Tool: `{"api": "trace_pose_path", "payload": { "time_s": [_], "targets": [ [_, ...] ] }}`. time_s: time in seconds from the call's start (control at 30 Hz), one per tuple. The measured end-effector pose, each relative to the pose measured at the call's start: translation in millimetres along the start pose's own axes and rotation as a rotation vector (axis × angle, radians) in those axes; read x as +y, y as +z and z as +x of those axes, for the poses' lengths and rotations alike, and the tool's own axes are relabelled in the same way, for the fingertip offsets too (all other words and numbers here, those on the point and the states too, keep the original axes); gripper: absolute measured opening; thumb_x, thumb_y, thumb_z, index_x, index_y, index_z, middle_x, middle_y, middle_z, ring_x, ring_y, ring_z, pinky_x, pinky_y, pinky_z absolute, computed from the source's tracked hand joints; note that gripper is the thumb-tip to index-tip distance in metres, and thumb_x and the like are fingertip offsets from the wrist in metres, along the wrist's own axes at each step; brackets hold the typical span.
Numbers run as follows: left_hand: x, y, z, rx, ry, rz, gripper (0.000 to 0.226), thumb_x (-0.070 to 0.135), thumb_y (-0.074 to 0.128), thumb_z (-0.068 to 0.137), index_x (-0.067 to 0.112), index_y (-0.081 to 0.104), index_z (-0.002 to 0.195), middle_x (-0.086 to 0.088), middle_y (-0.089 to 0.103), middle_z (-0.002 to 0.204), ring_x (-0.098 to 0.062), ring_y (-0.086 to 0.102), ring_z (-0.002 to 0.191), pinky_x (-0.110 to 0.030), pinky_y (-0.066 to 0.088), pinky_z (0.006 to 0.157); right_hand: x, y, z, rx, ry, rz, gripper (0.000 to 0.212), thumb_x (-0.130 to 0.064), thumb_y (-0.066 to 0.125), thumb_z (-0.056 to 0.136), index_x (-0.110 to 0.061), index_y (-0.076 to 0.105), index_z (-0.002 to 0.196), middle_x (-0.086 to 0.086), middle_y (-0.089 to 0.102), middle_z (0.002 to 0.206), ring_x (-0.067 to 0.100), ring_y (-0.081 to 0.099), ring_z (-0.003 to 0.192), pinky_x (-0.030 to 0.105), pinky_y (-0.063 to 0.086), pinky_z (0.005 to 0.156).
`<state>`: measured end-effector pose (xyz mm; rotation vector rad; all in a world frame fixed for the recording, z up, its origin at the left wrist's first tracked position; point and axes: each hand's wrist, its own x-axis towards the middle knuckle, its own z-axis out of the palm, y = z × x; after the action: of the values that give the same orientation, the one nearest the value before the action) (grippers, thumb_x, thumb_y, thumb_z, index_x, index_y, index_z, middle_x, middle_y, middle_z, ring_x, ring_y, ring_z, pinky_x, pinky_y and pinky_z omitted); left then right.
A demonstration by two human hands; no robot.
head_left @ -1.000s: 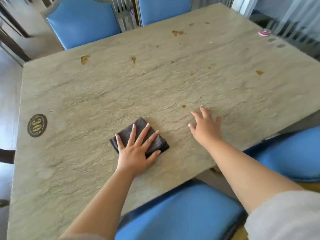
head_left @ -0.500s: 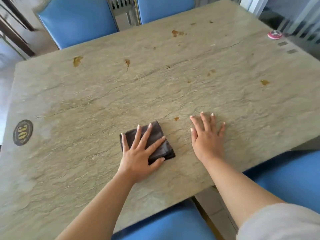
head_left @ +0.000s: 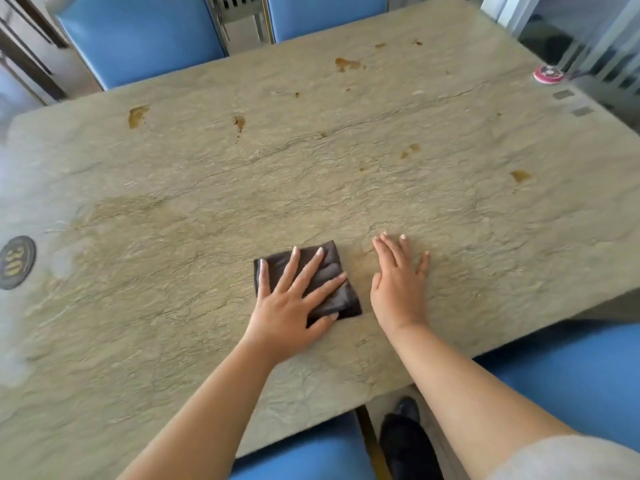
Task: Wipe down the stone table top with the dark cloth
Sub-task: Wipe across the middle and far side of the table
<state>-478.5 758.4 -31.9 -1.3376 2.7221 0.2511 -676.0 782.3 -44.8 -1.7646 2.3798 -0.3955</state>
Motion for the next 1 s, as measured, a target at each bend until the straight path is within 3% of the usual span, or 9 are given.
{"api": "trace_pose_path", "payload": {
  "time_s": [0.17, 0.27, 0.37, 0.47, 0.57, 0.63, 0.83, 0.9, 1.0],
  "targets": [
    [-19.4, -4.5, 27.4, 0.02, -0.485, -0.072, 0.063, 0.072, 0.02, 0.087, 0.06, -0.001, 0.145, 0.013, -0.016, 0.161, -0.024, -0.022, 0.147, -0.069, -0.009, 0.11, 46.4, -17.7, 22.4, 0.024, -0.315, 0.031, 0.053, 0.003, 0.061, 0.08, -0.016, 0.059, 0.129, 0.006, 0.055, 0.138, 0.031, 0.049, 0.13, 0.05, 0.036, 0.11],
    [8.8, -12.6, 74.6, 0.023, -0.679, -0.162, 0.063, 0.072, 0.018, 0.088, 0.057, 0.0, 0.146, 0.011, -0.018, 0.161, -0.028, -0.026, 0.145, -0.071, -0.011, 0.107, 68.3, -25.6, 35.6, -0.048, -0.367, -0.092, 0.047, -0.021, 0.045, 0.091, -0.025, 0.046, 0.139, 0.007, 0.038, 0.151, 0.028, 0.029, 0.142, 0.056, 0.023, 0.114],
    [59.4, -7.5, 79.3, 0.033, -0.54, -0.12, 0.062, 0.068, 0.018, 0.089, 0.055, -0.001, 0.147, 0.012, -0.018, 0.161, -0.029, -0.027, 0.145, -0.07, -0.013, 0.108, 69.1, -20.1, 37.5, -0.093, -0.317, -0.088, 0.058, -0.03, 0.022, 0.093, -0.014, 0.036, 0.147, 0.007, 0.032, 0.155, 0.025, 0.023, 0.145, 0.056, 0.016, 0.116],
    [102.1, 4.6, 39.1, 0.034, -0.265, -0.034, 0.062, 0.067, 0.02, 0.091, 0.054, 0.0, 0.148, 0.011, -0.012, 0.162, -0.028, -0.023, 0.146, -0.07, -0.009, 0.109, 69.9, -17.4, 39.1, -0.093, -0.322, -0.078, 0.058, -0.023, 0.022, 0.092, -0.011, 0.035, 0.147, 0.006, 0.032, 0.155, 0.024, 0.022, 0.145, 0.056, 0.015, 0.116],
    [82.3, 9.4, -0.7, 0.018, -0.04, 0.048, 0.065, 0.067, 0.031, 0.091, 0.054, 0.005, 0.148, 0.011, -0.004, 0.163, -0.028, -0.012, 0.149, -0.071, 0.0, 0.111, 72.2, -17.7, 39.3, -0.07, -0.337, -0.034, 0.058, -0.015, 0.032, 0.089, -0.011, 0.034, 0.147, 0.006, 0.03, 0.155, 0.024, 0.02, 0.146, 0.055, 0.012, 0.117],
    [57.2, 7.2, -6.8, 0.013, -0.091, 0.064, 0.066, 0.069, 0.033, 0.089, 0.055, 0.006, 0.148, 0.013, -0.003, 0.163, -0.025, -0.012, 0.15, -0.071, 0.003, 0.111, 72.6, -16.5, 39.0, -0.051, -0.342, -0.013, 0.059, -0.012, 0.035, 0.088, -0.01, 0.033, 0.147, 0.007, 0.029, 0.156, 0.024, 0.019, 0.146, 0.054, 0.01, 0.118],
    [40.7, -12.8, 92.8, 0.052, -0.712, -0.145, 0.061, 0.069, 0.02, 0.09, 0.056, 0.002, 0.147, 0.015, -0.013, 0.161, -0.026, -0.022, 0.147, -0.069, -0.013, 0.109, 78.0, -15.4, 41.3, -0.007, -0.323, 0.161, 0.062, 0.006, 0.038, 0.089, -0.007, 0.027, 0.149, 0.01, 0.033, 0.154, 0.023, 0.021, 0.146, 0.05, 0.008, 0.119],
    [56.6, -15.2, 119.7, 0.029, -0.714, -0.16, 0.06, 0.067, 0.018, 0.091, 0.055, 0.001, 0.147, 0.014, -0.015, 0.161, -0.027, -0.024, 0.146, -0.069, -0.013, 0.109, 80.1, -15.6, 42.1, -0.001, -0.321, 0.228, 0.06, 0.001, 0.029, 0.09, -0.006, 0.026, 0.149, 0.012, 0.034, 0.152, 0.024, 0.023, 0.145, 0.048, 0.009, 0.12],
    [89.3, -9.8, 111.6, 0.048, -0.486, -0.113, 0.059, 0.065, 0.019, 0.092, 0.053, 0.003, 0.147, 0.017, -0.011, 0.161, -0.024, -0.021, 0.147, -0.066, -0.013, 0.11, 83.4, -18.2, 44.1, 0.019, -0.286, 0.378, 0.057, 0.0, 0.026, 0.091, -0.004, 0.028, 0.148, 0.015, 0.034, 0.152, 0.026, 0.023, 0.145, 0.042, 0.01, 0.12]
  ]
}}
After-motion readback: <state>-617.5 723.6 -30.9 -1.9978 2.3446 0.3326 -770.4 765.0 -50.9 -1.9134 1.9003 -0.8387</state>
